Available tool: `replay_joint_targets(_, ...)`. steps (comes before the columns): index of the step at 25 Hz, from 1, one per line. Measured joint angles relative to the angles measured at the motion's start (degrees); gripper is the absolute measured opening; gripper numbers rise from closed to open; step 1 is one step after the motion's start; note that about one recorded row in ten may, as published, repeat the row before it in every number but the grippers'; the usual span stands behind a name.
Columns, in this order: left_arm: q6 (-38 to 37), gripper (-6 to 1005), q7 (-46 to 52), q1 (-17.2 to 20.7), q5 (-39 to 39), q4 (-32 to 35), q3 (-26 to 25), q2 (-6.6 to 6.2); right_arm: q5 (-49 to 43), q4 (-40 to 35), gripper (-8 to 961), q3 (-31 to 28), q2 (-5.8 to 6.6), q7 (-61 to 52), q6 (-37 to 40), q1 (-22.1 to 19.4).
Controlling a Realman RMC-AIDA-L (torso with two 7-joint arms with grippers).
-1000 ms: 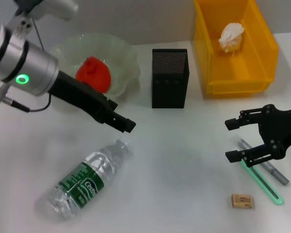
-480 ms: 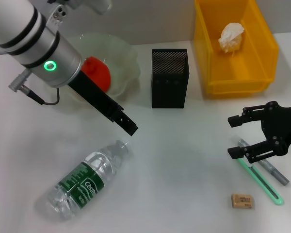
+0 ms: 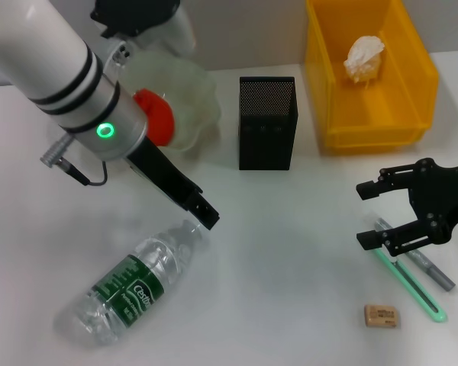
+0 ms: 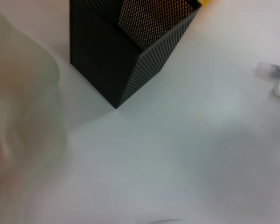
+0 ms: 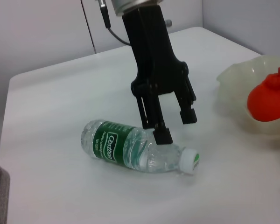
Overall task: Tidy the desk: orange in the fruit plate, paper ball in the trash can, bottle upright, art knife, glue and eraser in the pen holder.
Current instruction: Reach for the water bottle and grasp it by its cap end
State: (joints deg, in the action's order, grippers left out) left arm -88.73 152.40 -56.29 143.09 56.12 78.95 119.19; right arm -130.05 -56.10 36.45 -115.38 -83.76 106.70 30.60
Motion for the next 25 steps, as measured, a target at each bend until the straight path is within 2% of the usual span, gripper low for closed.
replay_joint_targets(10,4.7,804,-0.5,1.0,-1.5,-1.3,3.8,-0.01,-0.1,0.3,824,0.0,-0.02,0.0,-0.2,-0.2)
replay_joint_targets(13,7.0,804,-0.1,1.7,-1.5,-1.8,6.9,-0.01,-0.1,0.5,824,-0.2,-0.02,0.1,-0.3,-0.3)
replay_joint_targets(25,9.7,804,-0.4,3.1,-1.9,-2.5,10.0,-0.01,-0.1,1.1,824,-0.2,-0.03,0.1,-0.4,-0.3)
